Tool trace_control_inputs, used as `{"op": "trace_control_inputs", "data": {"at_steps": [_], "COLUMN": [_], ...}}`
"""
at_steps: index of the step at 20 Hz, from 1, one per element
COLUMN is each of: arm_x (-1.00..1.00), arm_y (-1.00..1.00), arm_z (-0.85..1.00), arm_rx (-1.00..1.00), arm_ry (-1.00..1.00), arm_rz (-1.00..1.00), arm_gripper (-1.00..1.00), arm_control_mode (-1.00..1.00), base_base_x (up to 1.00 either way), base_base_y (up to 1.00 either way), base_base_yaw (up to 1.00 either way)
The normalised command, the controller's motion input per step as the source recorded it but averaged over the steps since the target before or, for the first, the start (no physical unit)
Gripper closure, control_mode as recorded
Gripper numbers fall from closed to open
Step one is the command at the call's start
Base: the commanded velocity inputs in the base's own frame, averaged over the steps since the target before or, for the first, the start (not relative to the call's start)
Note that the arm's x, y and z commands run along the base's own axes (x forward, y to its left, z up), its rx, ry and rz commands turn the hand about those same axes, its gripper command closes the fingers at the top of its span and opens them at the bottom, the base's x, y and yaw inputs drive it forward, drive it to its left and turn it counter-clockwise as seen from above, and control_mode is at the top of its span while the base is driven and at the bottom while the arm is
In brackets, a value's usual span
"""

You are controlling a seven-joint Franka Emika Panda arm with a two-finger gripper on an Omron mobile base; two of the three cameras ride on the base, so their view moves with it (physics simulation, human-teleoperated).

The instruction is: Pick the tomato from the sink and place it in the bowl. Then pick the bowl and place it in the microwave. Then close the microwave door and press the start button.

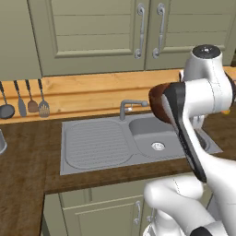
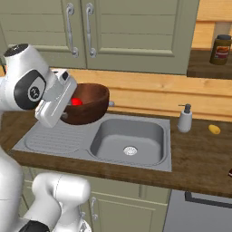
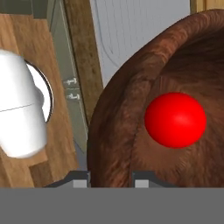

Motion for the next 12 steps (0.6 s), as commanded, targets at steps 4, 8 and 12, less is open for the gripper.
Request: {"op": "trace_control_inputs", "data": {"at_steps": [4, 8, 12], "arm_x": [0.0, 0.0, 0.0], "arm_y": [0.05, 0.0, 0.0], "arm_z": [0.0, 0.0, 0.0], "arm_rx": [0.0, 0.0, 0.0], "arm_ry": [-0.01, 0.0, 0.0], "arm_rz": [0.0, 0.0, 0.0], "arm_gripper": [1.0, 1.0, 1.0], "arm_control_mode": [-1.0, 1.0, 1.0], "base_base_x": [0.0, -0.4, -0.87], "base_base_y": [0.0, -0.12, -0.39], "base_base_yaw": [0.0, 0.0, -0.07]}}
